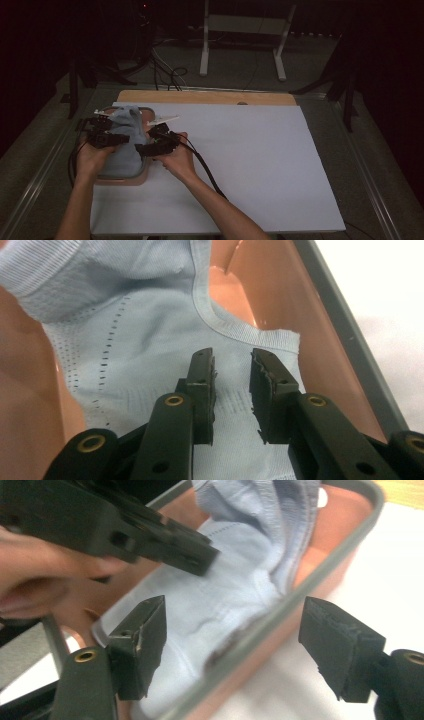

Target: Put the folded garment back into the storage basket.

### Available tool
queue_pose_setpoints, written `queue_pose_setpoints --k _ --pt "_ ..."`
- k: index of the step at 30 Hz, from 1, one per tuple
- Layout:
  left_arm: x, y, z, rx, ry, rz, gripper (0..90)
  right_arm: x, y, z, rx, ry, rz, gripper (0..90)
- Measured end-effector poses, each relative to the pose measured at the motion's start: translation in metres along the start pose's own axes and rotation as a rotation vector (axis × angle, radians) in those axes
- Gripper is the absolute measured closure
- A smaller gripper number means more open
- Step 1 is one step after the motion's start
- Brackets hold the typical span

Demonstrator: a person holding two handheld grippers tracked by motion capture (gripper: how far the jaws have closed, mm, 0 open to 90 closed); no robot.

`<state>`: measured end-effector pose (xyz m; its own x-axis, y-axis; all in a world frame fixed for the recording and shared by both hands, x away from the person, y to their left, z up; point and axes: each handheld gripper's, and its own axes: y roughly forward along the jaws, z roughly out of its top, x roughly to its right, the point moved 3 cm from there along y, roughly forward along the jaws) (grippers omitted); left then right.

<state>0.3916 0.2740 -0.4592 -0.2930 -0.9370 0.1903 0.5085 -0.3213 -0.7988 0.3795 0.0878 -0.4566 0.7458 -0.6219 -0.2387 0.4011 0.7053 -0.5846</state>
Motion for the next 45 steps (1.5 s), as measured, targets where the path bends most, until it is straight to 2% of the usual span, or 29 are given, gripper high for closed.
queue_pose_setpoints --k 2,8,12,13,15,23,29,34,35,37,38,42,45 --pt "0.000 -0.001 0.000 0.005 0.002 0.000 70.2 0.002 -0.002 -0.001 0.001 -0.008 -0.009 25.7" --pt "0.006 -0.007 -0.002 0.079 0.006 -0.001 55.6 0.012 -0.012 -0.009 0.002 -0.046 -0.039 17.8" --pt "0.012 -0.008 -0.002 0.102 0.010 -0.001 45.7 0.017 -0.016 -0.011 0.003 -0.058 -0.043 15.9" --pt "0.016 -0.008 -0.003 0.116 0.025 0.006 45.7 0.018 -0.017 -0.012 0.005 -0.058 -0.044 15.3" --pt "0.021 -0.008 -0.004 0.130 0.038 0.012 36.7 0.023 -0.021 -0.015 0.001 -0.072 -0.050 14.3" --pt "0.045 -0.009 -0.009 0.188 0.087 0.032 18.6 0.028 -0.028 -0.022 0.000 -0.088 -0.064 12.8" --pt "0.057 -0.013 -0.013 0.234 0.096 0.046 12.7 0.030 -0.035 -0.024 0.011 -0.102 -0.059 12.1" --pt "0.065 -0.016 -0.018 0.275 0.104 0.041 8.1 0.030 -0.041 -0.024 0.027 -0.107 -0.059 11.1" --pt "0.067 -0.016 -0.019 0.280 0.108 0.039 7.2 0.031 -0.042 -0.025 0.023 -0.120 -0.058 11.0" --pt "0.071 -0.016 -0.022 0.283 0.121 0.038 5.8 0.030 -0.043 -0.025 0.029 -0.104 -0.058 10.9" --pt "0.073 -0.016 -0.023 0.283 0.132 0.042 2.6 0.031 -0.045 -0.026 0.030 -0.115 -0.062 10.8" --pt "0.081 -0.016 -0.028 0.282 0.163 0.045 0.5 0.033 -0.049 -0.027 0.033 -0.121 -0.064 10.6" --pt "0.085 -0.017 -0.031 0.291 0.166 0.038 0.4 0.033 -0.052 -0.027 0.038 -0.123 -0.065 10.5"
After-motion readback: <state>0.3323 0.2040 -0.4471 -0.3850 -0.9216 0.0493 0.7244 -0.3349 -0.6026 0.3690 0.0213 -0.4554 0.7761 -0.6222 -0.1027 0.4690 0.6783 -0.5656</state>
